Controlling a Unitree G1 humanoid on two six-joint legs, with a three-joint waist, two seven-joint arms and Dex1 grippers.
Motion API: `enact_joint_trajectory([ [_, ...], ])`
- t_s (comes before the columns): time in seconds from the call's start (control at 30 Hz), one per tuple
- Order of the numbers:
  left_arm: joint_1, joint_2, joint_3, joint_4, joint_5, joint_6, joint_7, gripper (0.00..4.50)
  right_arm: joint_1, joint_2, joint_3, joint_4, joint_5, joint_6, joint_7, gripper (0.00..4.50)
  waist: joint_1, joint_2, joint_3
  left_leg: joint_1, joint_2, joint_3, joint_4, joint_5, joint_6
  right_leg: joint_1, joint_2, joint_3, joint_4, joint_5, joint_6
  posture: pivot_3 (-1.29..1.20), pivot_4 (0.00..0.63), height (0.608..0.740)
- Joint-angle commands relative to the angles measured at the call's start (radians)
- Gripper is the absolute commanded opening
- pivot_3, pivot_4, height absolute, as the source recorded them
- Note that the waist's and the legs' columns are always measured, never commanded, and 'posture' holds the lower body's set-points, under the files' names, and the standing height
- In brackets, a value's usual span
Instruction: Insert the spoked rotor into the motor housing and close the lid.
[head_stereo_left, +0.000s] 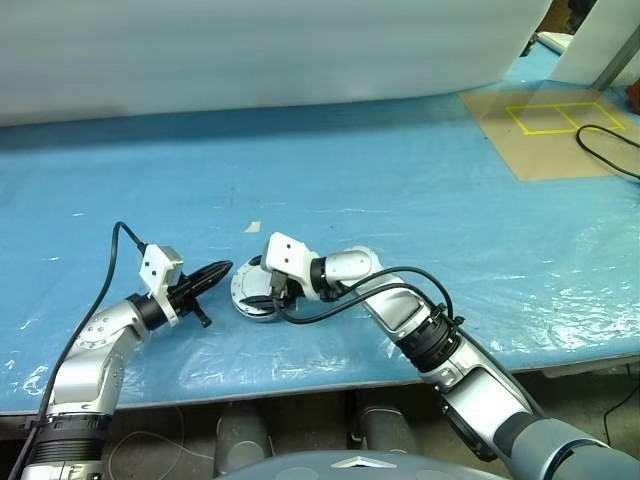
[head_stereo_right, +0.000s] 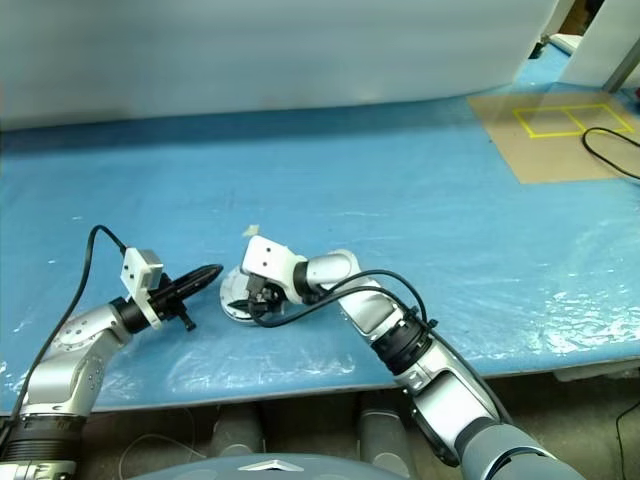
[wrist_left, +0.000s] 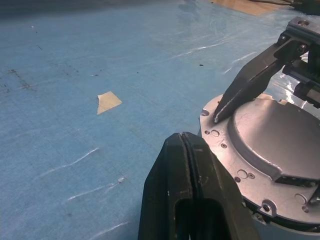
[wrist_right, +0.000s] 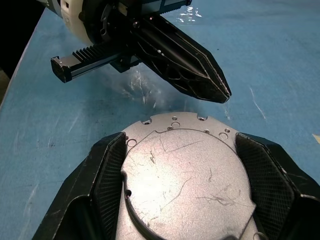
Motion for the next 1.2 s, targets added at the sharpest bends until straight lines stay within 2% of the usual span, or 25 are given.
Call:
enact_joint_trajectory([
  [0.03,-0.007,0.002,0.008,-0.009,0.000,-0.024,-0.006,0.00,0.012,0.008,-0.002,-0.012,0.016,-0.030,0.022,3.15,0.000,0.000,0.000,0.000,0.000,0.000,0.000,0.000,0.000,0.000,0.000,0.000,0.000,0.000,0.000,0.00,0.150,0.740],
  [0.3,-0.004,0.003,0.009,-0.011,0.003,-0.023,-0.007,0.00,0.016,0.016,0.008,0.013,-0.023,-0.044,0.006,3.15,0.000,0.000,0.000,0.000,0.000,0.000,0.000,0.000,0.000,0.000,0.000,0.000,0.000,0.000,0.000,0.00,0.150,0.740],
  [0.97,0.006,0.006,0.023,-0.028,-0.003,-0.037,-0.009,0.00,0.055,0.029,0.008,0.016,-0.007,-0.037,0.032,3.15,-0.001,0.000,0.000,0.000,0.000,0.000,0.000,0.000,0.000,0.002,0.000,0.000,0.000,0.000,0.000,0.00,0.150,0.740],
  [1.2,0.059,0.040,0.074,-0.126,-0.051,-0.048,-0.043,0.00,0.062,0.027,0.003,0.023,0.009,-0.026,0.050,3.15,-0.003,0.000,0.000,0.000,0.000,0.000,0.000,0.000,0.000,0.001,0.000,0.000,0.000,0.000,0.000,0.00,0.150,0.740],
])
